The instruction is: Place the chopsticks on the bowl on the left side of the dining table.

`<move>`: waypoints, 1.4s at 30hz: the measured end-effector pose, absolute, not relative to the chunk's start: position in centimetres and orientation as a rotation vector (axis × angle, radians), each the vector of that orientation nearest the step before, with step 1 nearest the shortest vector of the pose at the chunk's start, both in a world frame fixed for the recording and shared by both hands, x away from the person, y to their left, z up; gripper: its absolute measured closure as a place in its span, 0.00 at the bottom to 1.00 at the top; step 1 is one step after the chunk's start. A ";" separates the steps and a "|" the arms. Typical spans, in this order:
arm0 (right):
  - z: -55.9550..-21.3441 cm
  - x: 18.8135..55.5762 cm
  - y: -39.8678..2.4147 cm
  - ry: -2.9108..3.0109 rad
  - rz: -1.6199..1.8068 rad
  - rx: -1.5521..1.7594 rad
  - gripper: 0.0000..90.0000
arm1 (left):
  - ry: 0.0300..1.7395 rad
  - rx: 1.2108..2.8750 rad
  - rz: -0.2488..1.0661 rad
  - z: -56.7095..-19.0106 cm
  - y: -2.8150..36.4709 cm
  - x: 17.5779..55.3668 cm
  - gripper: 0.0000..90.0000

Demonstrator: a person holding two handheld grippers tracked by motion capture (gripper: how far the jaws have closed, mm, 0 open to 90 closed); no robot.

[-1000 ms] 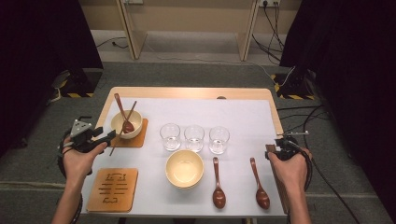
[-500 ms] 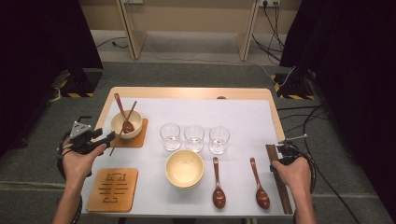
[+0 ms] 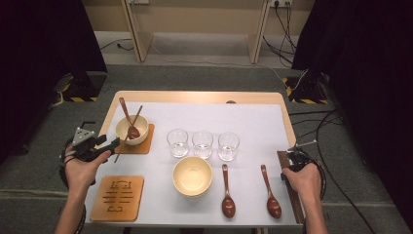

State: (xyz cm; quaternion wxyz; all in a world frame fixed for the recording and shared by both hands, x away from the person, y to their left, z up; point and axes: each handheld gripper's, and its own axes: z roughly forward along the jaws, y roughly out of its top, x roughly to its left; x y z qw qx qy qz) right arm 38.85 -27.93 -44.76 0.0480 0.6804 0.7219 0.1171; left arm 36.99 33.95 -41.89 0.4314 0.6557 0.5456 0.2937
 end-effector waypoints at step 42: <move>-45.2 39.8 -26.4 2.304 0.079 2.105 0.95 | 1.368 1.613 0.749 -41.8 34.4 36.4 0.49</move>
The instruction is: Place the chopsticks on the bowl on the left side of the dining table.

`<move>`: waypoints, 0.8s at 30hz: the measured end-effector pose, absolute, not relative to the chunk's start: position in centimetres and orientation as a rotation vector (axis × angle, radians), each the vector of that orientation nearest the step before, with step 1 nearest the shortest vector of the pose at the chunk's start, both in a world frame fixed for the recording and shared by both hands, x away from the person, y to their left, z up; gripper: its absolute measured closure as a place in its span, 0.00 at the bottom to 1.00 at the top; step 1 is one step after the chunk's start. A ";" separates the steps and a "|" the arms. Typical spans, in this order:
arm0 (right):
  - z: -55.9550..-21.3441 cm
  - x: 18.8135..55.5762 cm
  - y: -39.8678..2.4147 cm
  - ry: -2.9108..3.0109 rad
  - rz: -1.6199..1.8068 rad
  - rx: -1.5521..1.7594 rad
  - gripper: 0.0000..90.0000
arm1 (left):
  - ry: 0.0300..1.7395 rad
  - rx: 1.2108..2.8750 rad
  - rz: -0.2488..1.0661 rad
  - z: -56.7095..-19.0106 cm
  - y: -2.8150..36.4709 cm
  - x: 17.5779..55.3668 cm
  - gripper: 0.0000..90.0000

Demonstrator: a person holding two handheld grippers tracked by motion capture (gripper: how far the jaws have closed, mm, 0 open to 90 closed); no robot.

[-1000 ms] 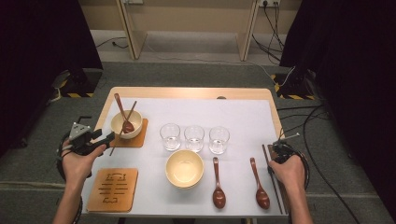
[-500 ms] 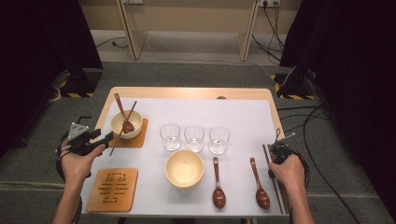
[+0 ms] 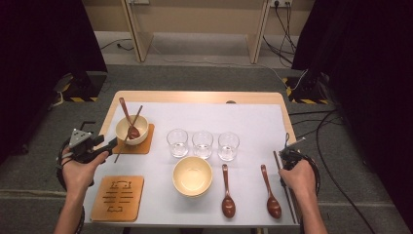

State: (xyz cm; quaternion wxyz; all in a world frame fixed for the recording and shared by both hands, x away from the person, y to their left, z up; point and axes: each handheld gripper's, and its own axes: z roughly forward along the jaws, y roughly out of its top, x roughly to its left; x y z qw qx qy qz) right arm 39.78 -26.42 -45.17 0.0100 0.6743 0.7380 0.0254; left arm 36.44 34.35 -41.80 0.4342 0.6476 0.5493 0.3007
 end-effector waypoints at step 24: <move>-42.1 40.3 -25.9 2.248 0.287 2.025 0.95 | 1.369 1.601 0.757 -41.6 34.5 36.1 0.49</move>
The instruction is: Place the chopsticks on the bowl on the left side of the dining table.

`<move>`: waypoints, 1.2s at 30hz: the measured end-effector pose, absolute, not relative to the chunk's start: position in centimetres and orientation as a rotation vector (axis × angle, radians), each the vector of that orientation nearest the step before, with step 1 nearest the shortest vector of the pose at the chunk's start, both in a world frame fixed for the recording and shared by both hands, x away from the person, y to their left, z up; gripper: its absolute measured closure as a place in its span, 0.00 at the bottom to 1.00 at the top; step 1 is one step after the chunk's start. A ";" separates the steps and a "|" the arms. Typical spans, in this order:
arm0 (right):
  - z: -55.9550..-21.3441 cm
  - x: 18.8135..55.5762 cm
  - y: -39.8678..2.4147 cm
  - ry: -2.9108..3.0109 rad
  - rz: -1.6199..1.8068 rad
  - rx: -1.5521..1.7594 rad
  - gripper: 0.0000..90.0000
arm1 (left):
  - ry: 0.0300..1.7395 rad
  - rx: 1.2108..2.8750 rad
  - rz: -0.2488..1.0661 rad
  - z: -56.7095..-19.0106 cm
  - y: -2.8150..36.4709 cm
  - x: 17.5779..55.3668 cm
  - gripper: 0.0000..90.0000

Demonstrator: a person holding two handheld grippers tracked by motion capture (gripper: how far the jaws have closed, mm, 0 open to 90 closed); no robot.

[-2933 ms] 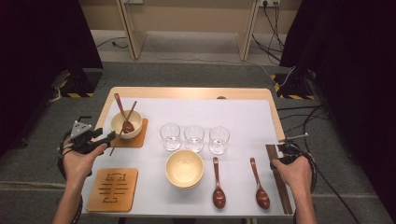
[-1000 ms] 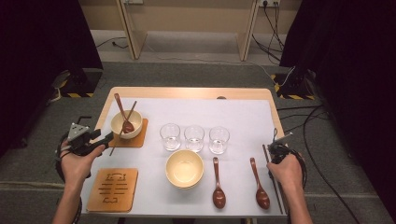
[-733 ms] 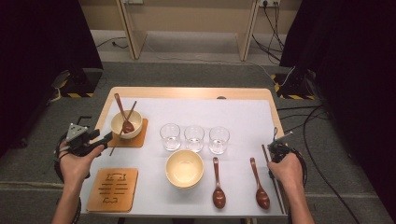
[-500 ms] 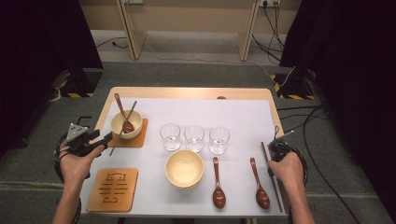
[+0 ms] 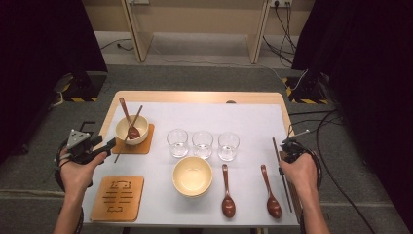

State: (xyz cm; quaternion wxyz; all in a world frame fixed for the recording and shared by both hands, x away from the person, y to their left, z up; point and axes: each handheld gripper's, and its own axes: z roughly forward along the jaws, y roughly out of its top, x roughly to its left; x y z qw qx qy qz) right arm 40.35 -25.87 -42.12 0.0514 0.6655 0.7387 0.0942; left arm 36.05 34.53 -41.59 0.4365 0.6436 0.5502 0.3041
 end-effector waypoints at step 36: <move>-39.1 40.9 -25.3 2.014 0.643 1.796 0.95 | 1.360 1.601 0.761 -41.3 34.4 35.7 0.49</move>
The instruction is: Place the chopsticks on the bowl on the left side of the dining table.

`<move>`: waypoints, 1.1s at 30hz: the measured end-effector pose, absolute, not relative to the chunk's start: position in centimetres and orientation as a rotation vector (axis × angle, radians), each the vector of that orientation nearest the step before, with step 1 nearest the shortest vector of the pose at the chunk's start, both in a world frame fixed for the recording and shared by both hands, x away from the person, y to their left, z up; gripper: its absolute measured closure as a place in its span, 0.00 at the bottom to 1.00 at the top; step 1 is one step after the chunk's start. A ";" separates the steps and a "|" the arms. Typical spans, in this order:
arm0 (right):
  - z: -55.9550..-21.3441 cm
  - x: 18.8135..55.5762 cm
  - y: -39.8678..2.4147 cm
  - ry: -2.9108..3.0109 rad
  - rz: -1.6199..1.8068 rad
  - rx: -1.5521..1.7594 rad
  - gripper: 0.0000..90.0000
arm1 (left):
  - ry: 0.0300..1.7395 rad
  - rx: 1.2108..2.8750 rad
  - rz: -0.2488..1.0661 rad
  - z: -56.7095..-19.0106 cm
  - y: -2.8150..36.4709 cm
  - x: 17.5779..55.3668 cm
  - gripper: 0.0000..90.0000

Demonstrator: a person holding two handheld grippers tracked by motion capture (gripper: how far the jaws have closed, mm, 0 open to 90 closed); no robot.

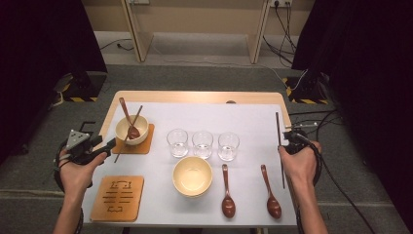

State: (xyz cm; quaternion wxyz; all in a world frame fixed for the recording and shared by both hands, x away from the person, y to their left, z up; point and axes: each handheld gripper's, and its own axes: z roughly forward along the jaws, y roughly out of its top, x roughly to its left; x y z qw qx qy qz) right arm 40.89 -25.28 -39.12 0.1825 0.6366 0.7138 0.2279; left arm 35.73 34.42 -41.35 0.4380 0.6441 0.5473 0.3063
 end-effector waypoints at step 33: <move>-38.0 41.5 -24.4 1.801 0.899 1.655 0.95 | 1.357 1.592 0.764 -41.2 34.5 35.5 0.48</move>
